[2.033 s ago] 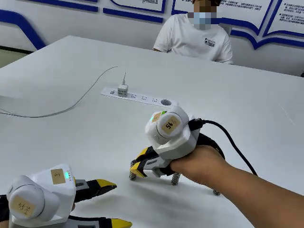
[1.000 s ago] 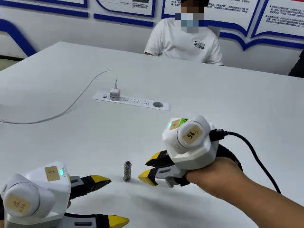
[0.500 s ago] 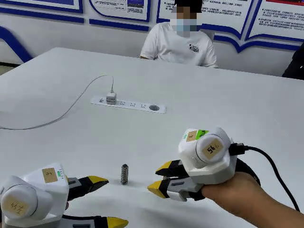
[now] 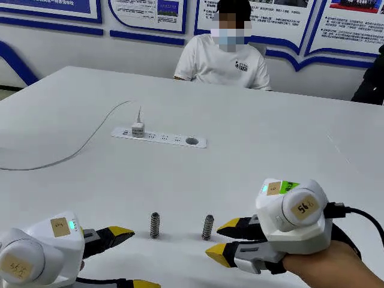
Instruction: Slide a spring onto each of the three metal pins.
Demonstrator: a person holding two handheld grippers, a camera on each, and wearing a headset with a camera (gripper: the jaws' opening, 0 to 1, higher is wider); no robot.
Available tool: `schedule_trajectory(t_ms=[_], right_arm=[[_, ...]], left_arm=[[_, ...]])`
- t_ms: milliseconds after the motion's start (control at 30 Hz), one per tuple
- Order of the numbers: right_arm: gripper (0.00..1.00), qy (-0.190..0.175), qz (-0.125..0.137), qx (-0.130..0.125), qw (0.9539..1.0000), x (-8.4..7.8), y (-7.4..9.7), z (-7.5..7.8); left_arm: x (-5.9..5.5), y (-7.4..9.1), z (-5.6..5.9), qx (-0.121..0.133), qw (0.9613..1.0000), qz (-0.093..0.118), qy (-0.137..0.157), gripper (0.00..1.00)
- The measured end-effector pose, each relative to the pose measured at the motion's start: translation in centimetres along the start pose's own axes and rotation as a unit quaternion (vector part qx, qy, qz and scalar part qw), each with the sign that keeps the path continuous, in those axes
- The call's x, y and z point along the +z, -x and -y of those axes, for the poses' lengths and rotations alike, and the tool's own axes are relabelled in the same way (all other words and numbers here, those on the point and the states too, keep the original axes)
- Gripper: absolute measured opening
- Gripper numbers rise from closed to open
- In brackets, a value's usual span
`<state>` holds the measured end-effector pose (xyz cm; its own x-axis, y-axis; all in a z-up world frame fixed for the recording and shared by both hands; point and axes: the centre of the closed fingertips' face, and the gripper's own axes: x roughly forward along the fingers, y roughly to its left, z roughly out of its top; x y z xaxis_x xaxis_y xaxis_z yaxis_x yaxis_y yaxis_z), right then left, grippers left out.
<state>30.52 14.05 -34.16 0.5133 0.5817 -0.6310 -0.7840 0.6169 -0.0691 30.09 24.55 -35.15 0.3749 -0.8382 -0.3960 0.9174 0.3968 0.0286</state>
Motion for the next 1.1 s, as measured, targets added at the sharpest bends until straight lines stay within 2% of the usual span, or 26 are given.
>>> schedule_trajectory(t_ms=[433,867,1100], right_arm=[[0.29,-0.032,0.004,-0.032,0.9990,-3.1,2.8,1.1],[0.39,-0.064,0.014,-0.085,0.9943,-5.3,5.8,4.5],[0.44,-0.066,0.026,-0.084,0.9939,-5.8,6.4,4.9]], left_arm=[[0.1,0.1,0.3,0.000,1.0000,0.000,0.000,0.63],[0.0,0.1,0.3,0.001,1.0000,-0.002,0.002,0.64],[-0.2,0.1,0.2,0.003,1.0000,-0.004,0.006,0.64]])
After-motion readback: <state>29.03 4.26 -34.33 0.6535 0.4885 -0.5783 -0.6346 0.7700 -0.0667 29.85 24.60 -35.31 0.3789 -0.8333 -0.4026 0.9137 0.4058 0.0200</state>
